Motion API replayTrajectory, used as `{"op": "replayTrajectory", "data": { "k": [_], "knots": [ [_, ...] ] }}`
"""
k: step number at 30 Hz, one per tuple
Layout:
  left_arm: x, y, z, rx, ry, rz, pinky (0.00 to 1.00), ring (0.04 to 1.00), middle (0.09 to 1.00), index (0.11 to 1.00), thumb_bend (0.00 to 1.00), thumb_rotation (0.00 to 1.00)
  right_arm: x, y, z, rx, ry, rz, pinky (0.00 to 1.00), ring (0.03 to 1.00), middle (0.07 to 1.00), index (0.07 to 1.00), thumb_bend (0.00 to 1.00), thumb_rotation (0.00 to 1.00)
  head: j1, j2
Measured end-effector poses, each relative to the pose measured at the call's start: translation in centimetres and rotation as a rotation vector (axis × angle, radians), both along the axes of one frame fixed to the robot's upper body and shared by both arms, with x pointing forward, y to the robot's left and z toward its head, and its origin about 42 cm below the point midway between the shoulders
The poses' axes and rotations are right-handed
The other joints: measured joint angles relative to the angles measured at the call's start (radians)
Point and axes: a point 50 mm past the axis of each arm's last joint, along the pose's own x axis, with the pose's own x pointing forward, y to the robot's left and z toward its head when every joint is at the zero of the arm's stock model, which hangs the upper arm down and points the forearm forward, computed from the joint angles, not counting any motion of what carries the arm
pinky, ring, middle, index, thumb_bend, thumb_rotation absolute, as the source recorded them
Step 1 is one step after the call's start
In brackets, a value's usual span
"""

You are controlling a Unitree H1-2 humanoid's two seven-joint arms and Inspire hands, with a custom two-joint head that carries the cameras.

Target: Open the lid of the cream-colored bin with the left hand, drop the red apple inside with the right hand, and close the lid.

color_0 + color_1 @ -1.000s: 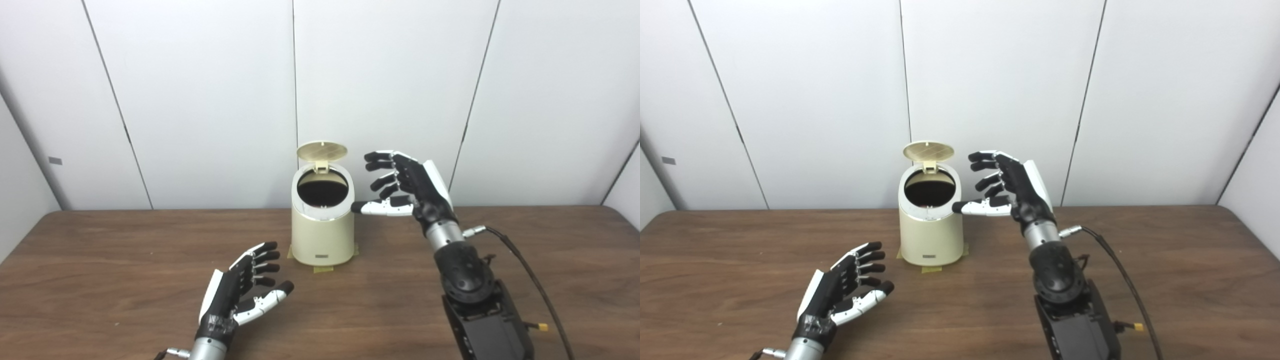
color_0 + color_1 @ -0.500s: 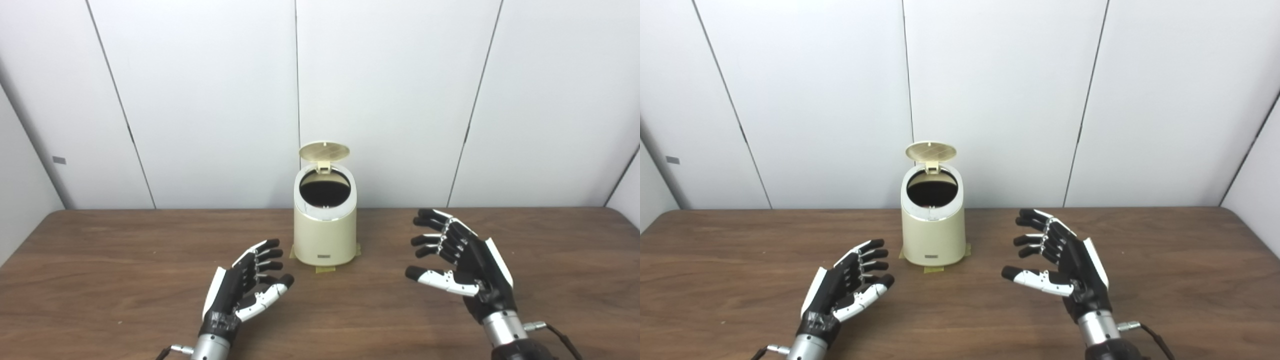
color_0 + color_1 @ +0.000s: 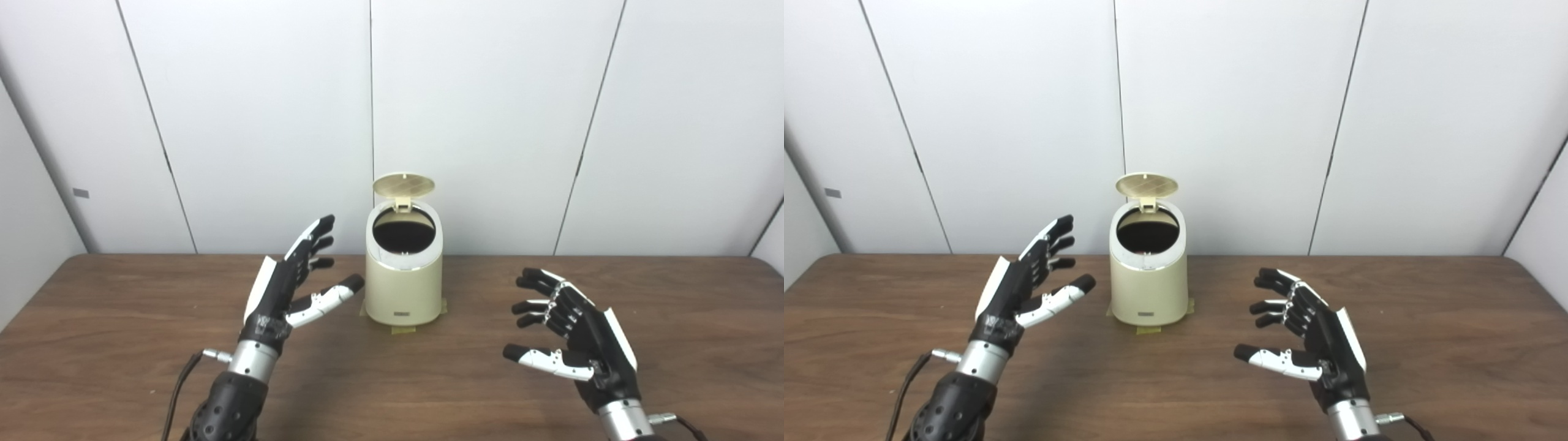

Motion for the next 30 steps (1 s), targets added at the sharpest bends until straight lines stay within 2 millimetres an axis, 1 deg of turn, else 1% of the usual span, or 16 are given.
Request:
{"op": "replayTrajectory", "data": {
  "k": [3,5,6,9,11,14,15,18,20,21,22,24,27,30],
  "knots": [
    [1.9,-0.4,2.8,0.028,-0.043,-0.020,0.82,0.982,0.997,0.988,0.86,0.41,0.0,0.2,0.0,-0.001,-0.003,0.008,0.49,0.613,0.765,0.761,0.72,0.10,-0.003,-0.005],
    [3.3,-0.6,4.4,0.048,-0.060,-0.038,0.84,0.994,1.000,0.998,0.85,0.37,0.1,0.3,0.0,-0.003,-0.009,0.012,0.49,0.614,0.764,0.762,0.73,0.11,-0.003,-0.008],
    [3.9,-0.8,4.9,0.061,-0.064,-0.051,0.85,0.997,1.000,0.999,0.85,0.37,0.1,0.3,0.0,-0.005,-0.008,0.012,0.49,0.614,0.764,0.762,0.73,0.12,-0.005,-0.009],
    [5.4,-1.7,6.1,0.152,-0.070,-0.066,0.87,1.000,1.000,1.000,0.93,0.42,0.1,0.4,-0.1,-0.020,-0.004,0.011,0.48,0.614,0.761,0.760,0.73,0.15,-0.003,-0.011],
    [6.1,-2.1,6.5,0.217,-0.072,-0.061,0.88,1.000,1.000,1.000,0.96,0.43,0.1,0.5,-0.1,-0.020,-0.003,0.012,0.48,0.614,0.760,0.759,0.74,0.18,-0.003,-0.012],
    [7.5,-2.6,7.2,0.274,-0.060,-0.046,0.88,1.000,1.000,1.000,0.97,0.42,0.1,0.5,-0.1,-0.019,-0.002,0.012,0.48,0.613,0.758,0.757,0.74,0.21,-0.006,-0.017],
    [7.9,-2.6,7.5,0.299,-0.062,-0.042,0.87,1.000,1.000,1.000,0.97,0.45,0.1,0.5,-0.1,-0.021,-0.002,0.012,0.47,0.610,0.756,0.758,0.74,0.22,-0.008,-0.018],
    [9.1,-2.8,8.6,0.405,-0.071,-0.044,0.90,1.000,1.000,0.994,0.96,0.46,0.1,0.6,-0.1,-0.023,-0.002,0.011,0.48,0.610,0.754,0.760,0.74,0.22,-0.011,-0.020],
    [9.6,-2.8,9.3,0.457,-0.079,-0.047,0.89,1.000,1.000,0.980,0.94,0.45,0.1,0.7,-0.1,-0.018,-0.001,0.008,0.48,0.608,0.752,0.760,0.74,0.23,-0.015,-0.020],
    [9.8,-2.9,9.6,0.487,-0.081,-0.048,0.87,0.998,1.000,0.971,0.94,0.45,0.1,0.8,-0.2,-0.015,0.000,0.007,0.48,0.607,0.750,0.758,0.74,0.23,-0.015,-0.020],
    [9.9,-2.9,9.9,0.514,-0.080,-0.053,0.85,0.991,0.996,0.963,0.94,0.45,0.1,0.9,-0.2,-0.012,-0.001,0.006,0.48,0.608,0.748,0.756,0.75,0.24,-0.017,-0.020],
    [10.0,-3.1,10.1,0.566,-0.083,-0.063,0.84,0.982,0.984,0.952,0.94,0.45,0.1,1.1,-0.1,-0.007,0.000,0.004,0.48,0.607,0.745,0.753,0.75,0.25,-0.020,-0.017],
    [10.1,-3.1,9.9,0.623,-0.067,-0.076,0.91,0.986,0.955,0.921,0.97,0.44,0.1,1.2,-0.1,-0.008,0.004,0.003,0.47,0.597,0.740,0.749,0.75,0.24,-0.023,-0.015],
    [10.1,-2.8,9.6,0.668,-0.045,-0.072,0.98,0.999,0.932,0.890,0.96,0.42,0.1,1.2,-0.1,-0.011,0.009,0.002,0.46,0.586,0.740,0.751,0.74,0.23,-0.025,-0.014]
  ]
}}
